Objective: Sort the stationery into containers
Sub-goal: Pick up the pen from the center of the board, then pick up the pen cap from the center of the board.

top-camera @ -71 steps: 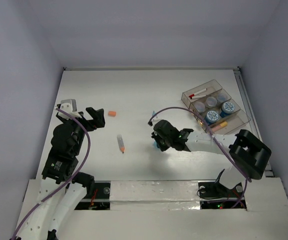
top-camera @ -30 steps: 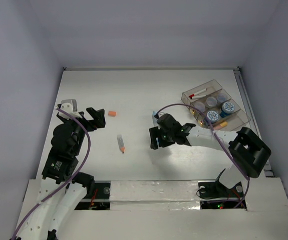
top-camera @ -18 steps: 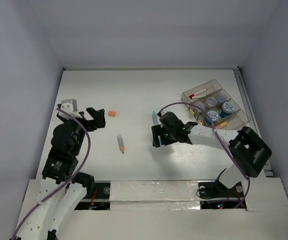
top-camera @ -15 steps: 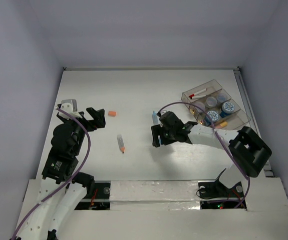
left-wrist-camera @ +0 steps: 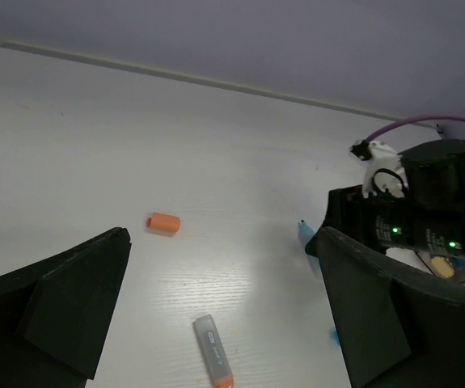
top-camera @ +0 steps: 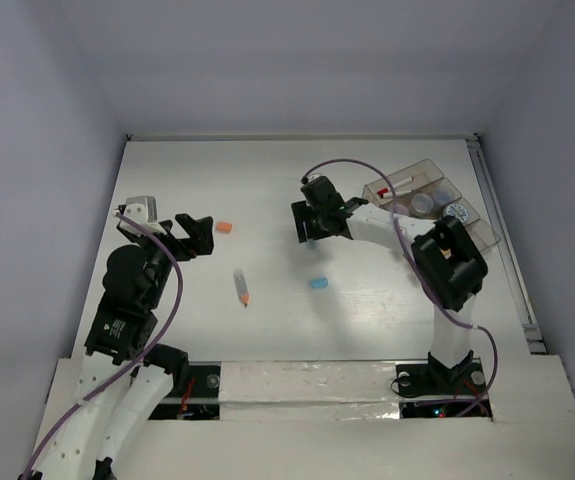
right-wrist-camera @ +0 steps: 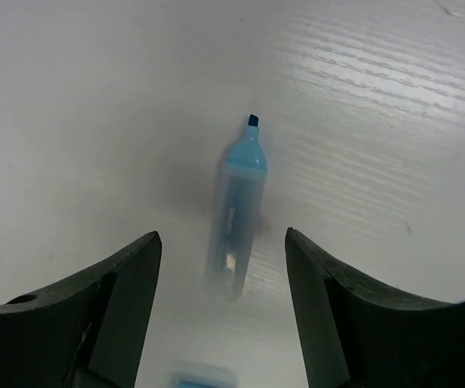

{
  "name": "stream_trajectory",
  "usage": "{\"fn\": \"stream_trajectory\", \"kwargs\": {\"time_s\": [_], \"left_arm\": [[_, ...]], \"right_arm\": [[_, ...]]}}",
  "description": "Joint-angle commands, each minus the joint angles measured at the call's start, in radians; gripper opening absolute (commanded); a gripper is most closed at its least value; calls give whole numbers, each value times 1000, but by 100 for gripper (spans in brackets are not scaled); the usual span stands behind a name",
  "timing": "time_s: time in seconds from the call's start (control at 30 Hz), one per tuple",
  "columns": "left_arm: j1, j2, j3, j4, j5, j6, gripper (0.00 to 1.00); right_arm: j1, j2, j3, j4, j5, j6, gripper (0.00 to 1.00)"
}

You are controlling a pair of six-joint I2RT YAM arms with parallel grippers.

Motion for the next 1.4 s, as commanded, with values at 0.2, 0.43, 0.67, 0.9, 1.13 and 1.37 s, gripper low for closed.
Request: {"fn": "stream_trajectory", "kwargs": {"time_s": [0.2, 0.43, 0.67, 0.9, 1.13, 1.37], "left_arm": [[-5, 26, -20, 95, 145, 5, 99], [-5, 109, -31, 145, 384, 0, 99], [-5, 178, -31, 162, 512, -6, 99], [-5, 228, -39, 165, 547, -14, 85], [-5, 320, -26, 155, 561, -7, 70], [-5, 363, -26, 155, 558, -7, 60]], "right_arm": [[-1, 195, 229, -148, 126, -47, 61], [-1, 235, 240, -146, 117, -38, 39], [-1, 260, 286, -140, 92, -41, 10], [8, 76, 163, 86, -12, 1, 1], [114, -183, -18, 401, -40, 114, 2], [200, -257, -92, 605, 11, 205, 1]]}}
